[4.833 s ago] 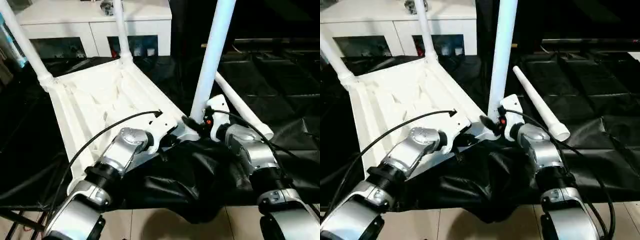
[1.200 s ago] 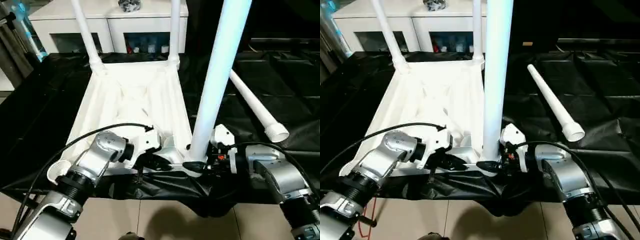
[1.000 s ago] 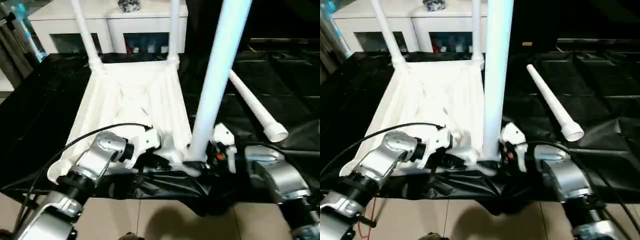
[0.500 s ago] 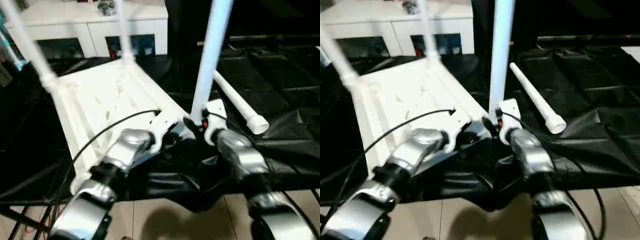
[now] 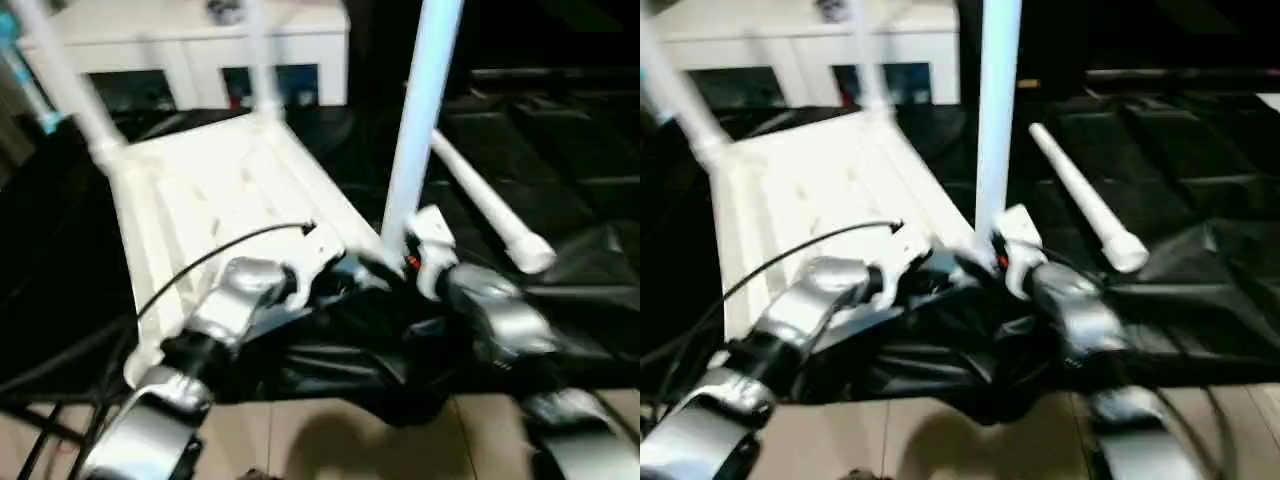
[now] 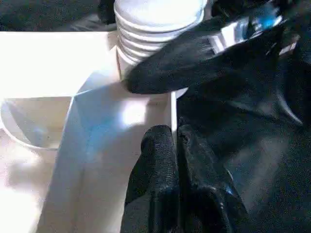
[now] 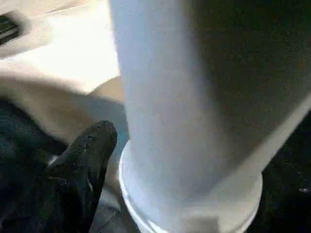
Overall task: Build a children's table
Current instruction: Rotate leg to tighten
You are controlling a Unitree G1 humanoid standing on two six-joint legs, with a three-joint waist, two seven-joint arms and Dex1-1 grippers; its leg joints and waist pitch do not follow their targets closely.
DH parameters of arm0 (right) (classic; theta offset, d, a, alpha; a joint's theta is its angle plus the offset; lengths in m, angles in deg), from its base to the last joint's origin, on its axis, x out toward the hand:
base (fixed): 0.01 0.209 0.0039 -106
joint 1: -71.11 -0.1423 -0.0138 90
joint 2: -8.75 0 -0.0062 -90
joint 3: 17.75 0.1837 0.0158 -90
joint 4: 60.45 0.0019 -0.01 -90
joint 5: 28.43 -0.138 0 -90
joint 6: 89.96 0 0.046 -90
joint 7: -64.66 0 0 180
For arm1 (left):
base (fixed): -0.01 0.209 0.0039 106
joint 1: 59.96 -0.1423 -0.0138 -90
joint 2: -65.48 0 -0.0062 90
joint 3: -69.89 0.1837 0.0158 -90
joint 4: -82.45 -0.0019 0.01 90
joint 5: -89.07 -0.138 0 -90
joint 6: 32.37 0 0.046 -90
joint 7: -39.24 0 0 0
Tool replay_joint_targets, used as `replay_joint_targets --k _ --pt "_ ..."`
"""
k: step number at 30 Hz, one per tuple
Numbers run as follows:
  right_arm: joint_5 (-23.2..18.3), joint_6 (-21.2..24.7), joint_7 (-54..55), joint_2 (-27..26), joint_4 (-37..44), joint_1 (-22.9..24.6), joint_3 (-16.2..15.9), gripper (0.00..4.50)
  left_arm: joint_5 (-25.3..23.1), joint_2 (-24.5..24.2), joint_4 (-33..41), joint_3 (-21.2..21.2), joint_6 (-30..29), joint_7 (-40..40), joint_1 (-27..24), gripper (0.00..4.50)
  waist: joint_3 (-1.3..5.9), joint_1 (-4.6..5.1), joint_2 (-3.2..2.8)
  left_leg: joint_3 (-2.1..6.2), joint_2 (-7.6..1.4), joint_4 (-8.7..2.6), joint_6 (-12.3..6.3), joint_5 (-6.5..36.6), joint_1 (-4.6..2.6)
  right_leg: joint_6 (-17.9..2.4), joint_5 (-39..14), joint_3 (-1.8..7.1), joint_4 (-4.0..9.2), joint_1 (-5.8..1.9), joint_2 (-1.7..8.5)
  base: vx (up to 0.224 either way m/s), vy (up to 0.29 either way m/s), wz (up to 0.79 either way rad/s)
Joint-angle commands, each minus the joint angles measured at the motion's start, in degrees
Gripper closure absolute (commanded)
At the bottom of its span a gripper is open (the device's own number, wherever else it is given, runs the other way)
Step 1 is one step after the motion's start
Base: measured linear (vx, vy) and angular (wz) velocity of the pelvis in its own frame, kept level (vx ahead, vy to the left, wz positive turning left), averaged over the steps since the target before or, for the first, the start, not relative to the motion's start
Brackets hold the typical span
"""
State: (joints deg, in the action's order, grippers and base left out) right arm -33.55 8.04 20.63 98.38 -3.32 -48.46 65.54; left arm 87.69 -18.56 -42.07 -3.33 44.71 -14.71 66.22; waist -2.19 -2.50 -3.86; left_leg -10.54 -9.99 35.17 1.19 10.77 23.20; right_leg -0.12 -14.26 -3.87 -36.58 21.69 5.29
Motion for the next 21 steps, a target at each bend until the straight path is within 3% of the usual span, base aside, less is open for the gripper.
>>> replay_joint_targets --k 1,3,6,10,15,21 --pt "-2.3 -0.5 -7.4 0.5 4.7 1.3 -3.4 0.65 2.6 0.5 3.4 2.6 3.1 -5.6 -0.1 4.5 3.55 -0.11 0.86 1.26 -3.54 -3.55 -9.38 3.6 -1.43 -16.8 7.7 2.41 3.79 -2.46 3.63 0.0 0.0 0.0" --pt "-4.1 0.5 -12.3 3.4 8.9 3.3 -3.9 0.65 3.3 -1.2 4.9 3.4 3.3 -9.5 -1.0 4.5 3.61 -0.8 0.99 1.31 -3.75 -3.5 -9.28 3.7 -1.48 -16.3 7.9 2.48 3.7 -2.67 3.66 0.0 0.0 0.0" --pt "-6.2 2.4 -18.6 7.1 14.3 6.0 -4.6 0.65 3.5 -3.1 6.0 4.1 4.4 -13.7 -1.9 4.5 3.63 -1.33 0.98 1.23 -3.74 -3.42 -9.94 2.8 -1.5 -16.4 9.1 2.45 3.54 -2.37 3.57 0.0 0.0 0.0" --pt "-7.6 4.4 -23.8 10.6 18.9 8.6 -5.9 0.65 3.6 -4.6 6.4 4.7 5.4 -17.3 -2.4 4.5 3.37 -2.09 0.92 1.2 -3.95 -3.84 -7.95 6.0 -1.65 -15.6 3.6 2.63 4.05 -2.24 3.7 0.0 0.0 0.0" --pt "-7.5 5.4 -26.1 12.3 21.5 10.2 -7.3 0.8 4.0 -6.0 7.3 5.6 5.4 -20.1 -2.7 4.5 3.38 -1.98 0.97 1.23 -3.78 -4.0 -6.61 6.5 -1.55 -15.5 3.1 2.66 4.06 -2.18 3.78 0.0 0.0 0.0" --pt "-6.3 5.5 -25.4 12.1 22.1 10.5 -8.0 1.43 3.4 -6.0 7.2 5.4 5.9 -20.7 -2.8 4.5 3.54 -1.98 0.96 1.15 -3.64 -3.78 -6.71 5.1 -1.58 -15.9 5.1 2.65 3.86 -2.19 3.67 0.0 0.0 0.0"
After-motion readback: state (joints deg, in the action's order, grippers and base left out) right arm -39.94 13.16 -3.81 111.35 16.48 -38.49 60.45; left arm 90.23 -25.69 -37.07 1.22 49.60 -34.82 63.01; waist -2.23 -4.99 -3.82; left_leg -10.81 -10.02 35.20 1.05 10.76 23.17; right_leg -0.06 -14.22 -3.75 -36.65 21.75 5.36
